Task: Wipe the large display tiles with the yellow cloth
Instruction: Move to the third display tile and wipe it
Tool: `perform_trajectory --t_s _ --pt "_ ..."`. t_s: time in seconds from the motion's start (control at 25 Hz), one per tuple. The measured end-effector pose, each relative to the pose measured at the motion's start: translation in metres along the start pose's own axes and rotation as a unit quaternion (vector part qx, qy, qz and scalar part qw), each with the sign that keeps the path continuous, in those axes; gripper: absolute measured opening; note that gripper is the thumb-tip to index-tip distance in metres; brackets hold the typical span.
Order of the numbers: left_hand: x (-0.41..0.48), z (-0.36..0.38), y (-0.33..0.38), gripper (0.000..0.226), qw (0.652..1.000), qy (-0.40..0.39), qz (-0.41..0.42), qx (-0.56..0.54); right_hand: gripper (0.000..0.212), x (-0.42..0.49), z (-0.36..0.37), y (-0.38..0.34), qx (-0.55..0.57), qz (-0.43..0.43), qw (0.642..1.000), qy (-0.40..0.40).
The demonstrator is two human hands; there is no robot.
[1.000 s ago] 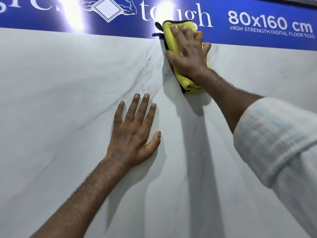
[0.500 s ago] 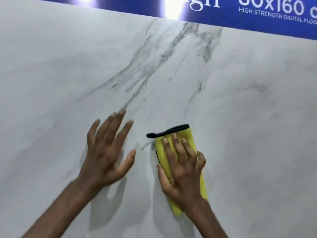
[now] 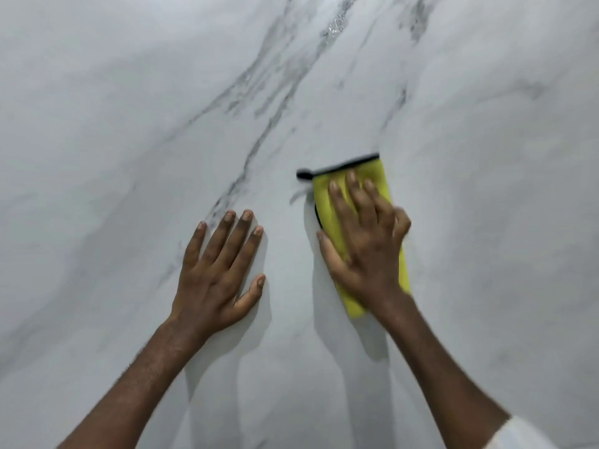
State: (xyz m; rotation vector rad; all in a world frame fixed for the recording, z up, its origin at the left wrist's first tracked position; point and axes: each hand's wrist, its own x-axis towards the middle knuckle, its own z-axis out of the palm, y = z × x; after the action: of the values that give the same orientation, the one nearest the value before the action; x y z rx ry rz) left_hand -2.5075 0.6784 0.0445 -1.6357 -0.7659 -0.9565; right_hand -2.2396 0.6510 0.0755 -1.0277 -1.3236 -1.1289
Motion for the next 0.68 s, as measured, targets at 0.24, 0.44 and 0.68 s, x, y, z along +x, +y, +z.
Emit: perform_trajectory --t_s 0.24,0.44,0.68 --pt "0.002 -0.001 -0.001 0.069 1.000 -0.008 0.004 -0.011 0.071 -0.210 -0.013 -0.027 -0.021 0.061 0.994 -0.082" --pt "-0.033 -0.012 0.008 0.069 0.994 -0.030 0.007 -0.105 0.073 -0.063 -0.003 -0.033 0.026 0.041 0.998 -0.027" --pt "-0.129 -0.001 0.009 0.075 0.996 -0.064 0.061 -0.025 0.075 -0.130 0.003 -0.051 -0.021 0.068 0.996 -0.046"
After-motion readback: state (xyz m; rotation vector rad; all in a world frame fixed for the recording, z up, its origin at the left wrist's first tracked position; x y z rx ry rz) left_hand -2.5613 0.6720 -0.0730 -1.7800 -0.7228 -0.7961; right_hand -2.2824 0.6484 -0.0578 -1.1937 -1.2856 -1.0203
